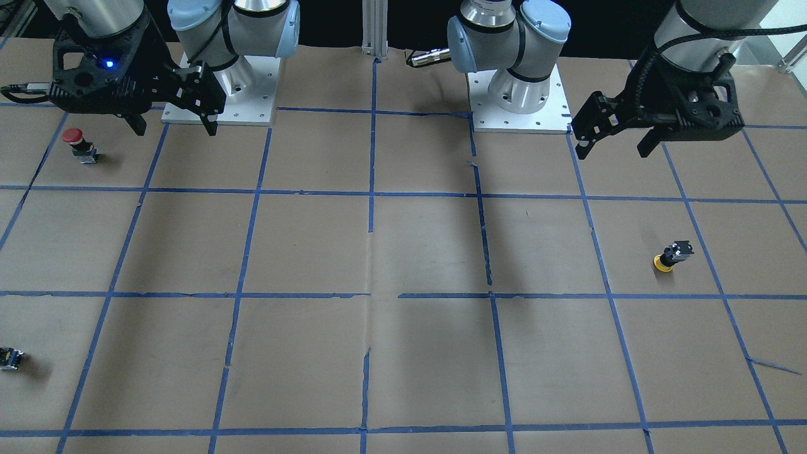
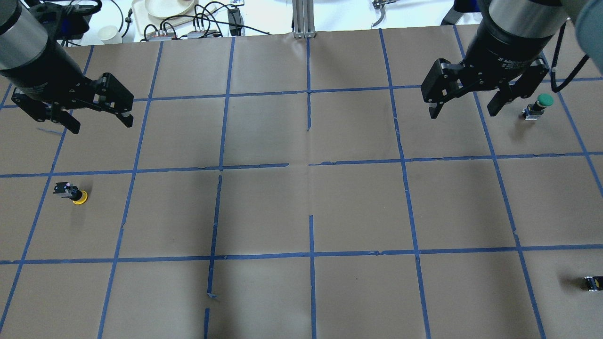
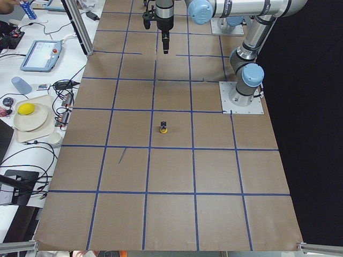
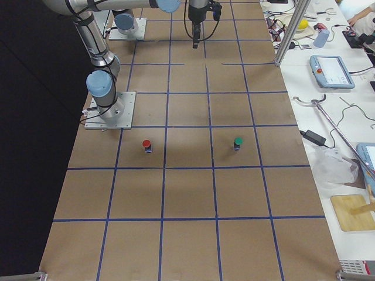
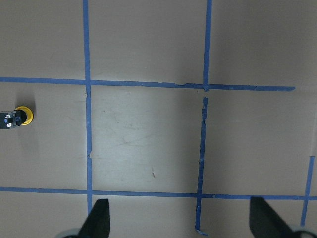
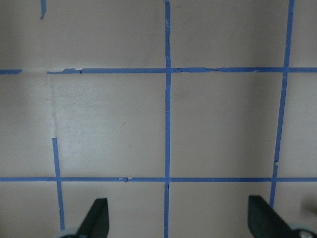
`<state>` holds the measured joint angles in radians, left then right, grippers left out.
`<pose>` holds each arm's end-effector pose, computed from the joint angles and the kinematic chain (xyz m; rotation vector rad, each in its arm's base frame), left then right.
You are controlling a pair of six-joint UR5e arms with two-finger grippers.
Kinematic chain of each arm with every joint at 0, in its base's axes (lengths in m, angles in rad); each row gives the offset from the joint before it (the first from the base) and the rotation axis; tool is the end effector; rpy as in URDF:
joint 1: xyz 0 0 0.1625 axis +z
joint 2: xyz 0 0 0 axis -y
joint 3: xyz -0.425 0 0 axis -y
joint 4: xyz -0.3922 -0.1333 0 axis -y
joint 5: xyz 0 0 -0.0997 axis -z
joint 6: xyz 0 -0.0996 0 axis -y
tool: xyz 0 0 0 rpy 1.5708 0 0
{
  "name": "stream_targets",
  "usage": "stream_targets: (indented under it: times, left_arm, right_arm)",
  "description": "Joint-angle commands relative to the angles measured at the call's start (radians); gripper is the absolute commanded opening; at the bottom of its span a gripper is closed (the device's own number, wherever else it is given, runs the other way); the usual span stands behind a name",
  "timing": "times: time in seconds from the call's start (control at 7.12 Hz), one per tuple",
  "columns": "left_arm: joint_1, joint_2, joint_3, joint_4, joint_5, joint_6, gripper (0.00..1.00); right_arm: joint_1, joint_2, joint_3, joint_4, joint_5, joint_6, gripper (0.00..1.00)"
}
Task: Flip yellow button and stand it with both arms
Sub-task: 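Move the left gripper down toward the yellow-capped button lying on its side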
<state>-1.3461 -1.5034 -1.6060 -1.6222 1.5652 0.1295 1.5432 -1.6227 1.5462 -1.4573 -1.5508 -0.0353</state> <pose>-0.0277 -0.4794 0.4977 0.1491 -3.1290 -0.0281 0.1224 -0.4685 0.5137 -0.0114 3.1199 0.0567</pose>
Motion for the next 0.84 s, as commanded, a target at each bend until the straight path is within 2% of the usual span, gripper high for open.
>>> stream_targets:
  times: [0.0,0.42,0.56,0.7]
  left_arm:
    - [0.106,-0.029,-0.005,0.005,0.013,0.05,1.0]
    - [0.324,-0.109,-0.066,0.105,0.01,0.316,1.0]
    - [0.403,-0.126,-0.098,0.132,0.012,0.34,1.0]
    - [0.435,-0.155,-0.135,0.177,0.01,0.417,1.0]
  right_arm:
    - [0.0,0.0,0.002,0.0,0.0,0.0,1.0]
    - [0.0,0.0,0.002,0.0,0.002,0.0,1.0]
    - [0.0,0.0,0.002,-0.001,0.0,0.002,1.0]
    - [0.0,-0.002,0.0,-0.001,0.002,0.002,1.0]
